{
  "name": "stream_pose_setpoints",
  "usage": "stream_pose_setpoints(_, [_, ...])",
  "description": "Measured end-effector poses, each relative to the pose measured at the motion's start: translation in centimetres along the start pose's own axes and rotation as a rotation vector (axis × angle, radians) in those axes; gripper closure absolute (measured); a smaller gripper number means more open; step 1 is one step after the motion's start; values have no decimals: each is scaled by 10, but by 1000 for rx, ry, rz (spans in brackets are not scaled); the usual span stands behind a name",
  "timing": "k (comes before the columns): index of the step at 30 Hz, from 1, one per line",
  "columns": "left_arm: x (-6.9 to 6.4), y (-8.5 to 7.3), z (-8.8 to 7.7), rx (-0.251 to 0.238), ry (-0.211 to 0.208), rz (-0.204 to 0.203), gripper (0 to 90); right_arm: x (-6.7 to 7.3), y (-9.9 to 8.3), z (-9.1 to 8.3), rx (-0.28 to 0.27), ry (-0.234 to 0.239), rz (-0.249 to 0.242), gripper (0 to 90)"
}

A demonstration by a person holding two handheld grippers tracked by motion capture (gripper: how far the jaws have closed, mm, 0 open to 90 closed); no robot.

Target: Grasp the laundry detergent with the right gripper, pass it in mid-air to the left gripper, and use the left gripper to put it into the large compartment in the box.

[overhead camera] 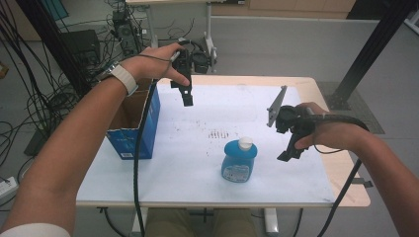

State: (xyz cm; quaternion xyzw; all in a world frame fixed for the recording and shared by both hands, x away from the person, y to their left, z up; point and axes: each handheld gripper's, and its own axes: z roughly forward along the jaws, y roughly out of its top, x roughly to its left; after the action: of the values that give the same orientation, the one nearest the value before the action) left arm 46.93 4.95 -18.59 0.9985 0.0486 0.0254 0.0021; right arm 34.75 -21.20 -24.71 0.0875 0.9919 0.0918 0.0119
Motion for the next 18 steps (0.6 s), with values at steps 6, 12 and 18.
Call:
stream_pose_setpoints(6, [-1, 1, -1, 3, 0, 0, 89, 1, -1, -1, -14, -3, 5, 101])
stream_pose_setpoints(12, [-2, 1, -2, 2, -4, -7, 90, 2, -3, -1, -7, -8, 15, 95])
stream_pose_setpoints(18, [-2, 1, -3, 4, -3, -14, 90, 2, -5, -2, -11, -13, 13, 87])
